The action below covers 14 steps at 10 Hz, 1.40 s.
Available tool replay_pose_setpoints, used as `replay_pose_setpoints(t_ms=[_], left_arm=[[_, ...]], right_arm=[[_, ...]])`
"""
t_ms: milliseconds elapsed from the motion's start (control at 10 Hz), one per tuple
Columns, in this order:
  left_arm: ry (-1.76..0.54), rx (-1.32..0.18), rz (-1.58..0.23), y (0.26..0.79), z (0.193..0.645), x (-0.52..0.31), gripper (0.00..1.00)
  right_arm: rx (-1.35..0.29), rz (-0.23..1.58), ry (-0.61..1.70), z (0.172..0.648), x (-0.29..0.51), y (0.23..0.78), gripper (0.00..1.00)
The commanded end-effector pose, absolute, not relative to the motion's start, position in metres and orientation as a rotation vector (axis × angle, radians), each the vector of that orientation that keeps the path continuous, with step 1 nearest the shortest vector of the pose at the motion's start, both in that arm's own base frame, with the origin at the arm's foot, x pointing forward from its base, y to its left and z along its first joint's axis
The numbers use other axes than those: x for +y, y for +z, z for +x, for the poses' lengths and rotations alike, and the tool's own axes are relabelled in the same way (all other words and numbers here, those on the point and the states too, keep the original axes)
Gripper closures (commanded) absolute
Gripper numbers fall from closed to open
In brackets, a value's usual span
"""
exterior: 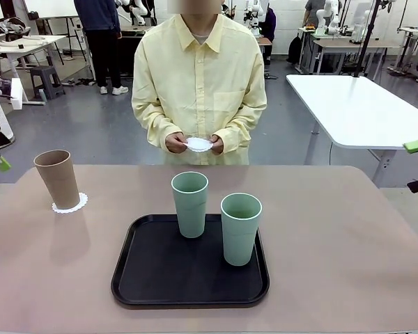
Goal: Place coasters on the table and set cups on them.
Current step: Pick up one Reusable plastic cup and place it on a coaster set by the human, then take one Reusable plastic cup from the Flat Tray and place it on a coaster set by the human.
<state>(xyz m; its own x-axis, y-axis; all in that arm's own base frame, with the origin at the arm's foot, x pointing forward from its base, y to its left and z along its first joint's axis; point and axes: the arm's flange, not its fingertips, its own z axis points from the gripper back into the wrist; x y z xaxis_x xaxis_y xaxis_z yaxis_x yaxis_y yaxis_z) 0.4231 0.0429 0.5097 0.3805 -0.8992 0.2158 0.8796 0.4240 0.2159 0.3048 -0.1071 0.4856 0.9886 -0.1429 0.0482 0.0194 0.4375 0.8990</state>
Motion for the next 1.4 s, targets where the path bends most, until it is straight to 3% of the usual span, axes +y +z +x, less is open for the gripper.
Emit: replay_pose_setpoints(t_ms=[0, 1100, 1200, 1300], left_arm=[[-1.153, -0.283, -0.022, 0.523, 0.411, 0.024, 0.00], [-1.158, -0.289, -0.001, 0.516, 0.410, 0.030, 0.00], [-0.949, -0.275, -0.003, 0.503, 0.387, 0.030, 0.00], [-0.656, -0.235, 0.113, 0.480, 0.363, 0.039, 0.00]], right_arm=[[-0.148, 1.149, -0.089, 0.308, -0.106, 0.487, 0.00], [-0.148, 1.149, -0.089, 0.308, -0.106, 0.487, 0.00], [-0.148, 1.149, -0.089, 0.308, -0.106, 0.487, 0.00], [-0.148, 1.149, -0.089, 0.308, -0.106, 0.487, 0.00]])
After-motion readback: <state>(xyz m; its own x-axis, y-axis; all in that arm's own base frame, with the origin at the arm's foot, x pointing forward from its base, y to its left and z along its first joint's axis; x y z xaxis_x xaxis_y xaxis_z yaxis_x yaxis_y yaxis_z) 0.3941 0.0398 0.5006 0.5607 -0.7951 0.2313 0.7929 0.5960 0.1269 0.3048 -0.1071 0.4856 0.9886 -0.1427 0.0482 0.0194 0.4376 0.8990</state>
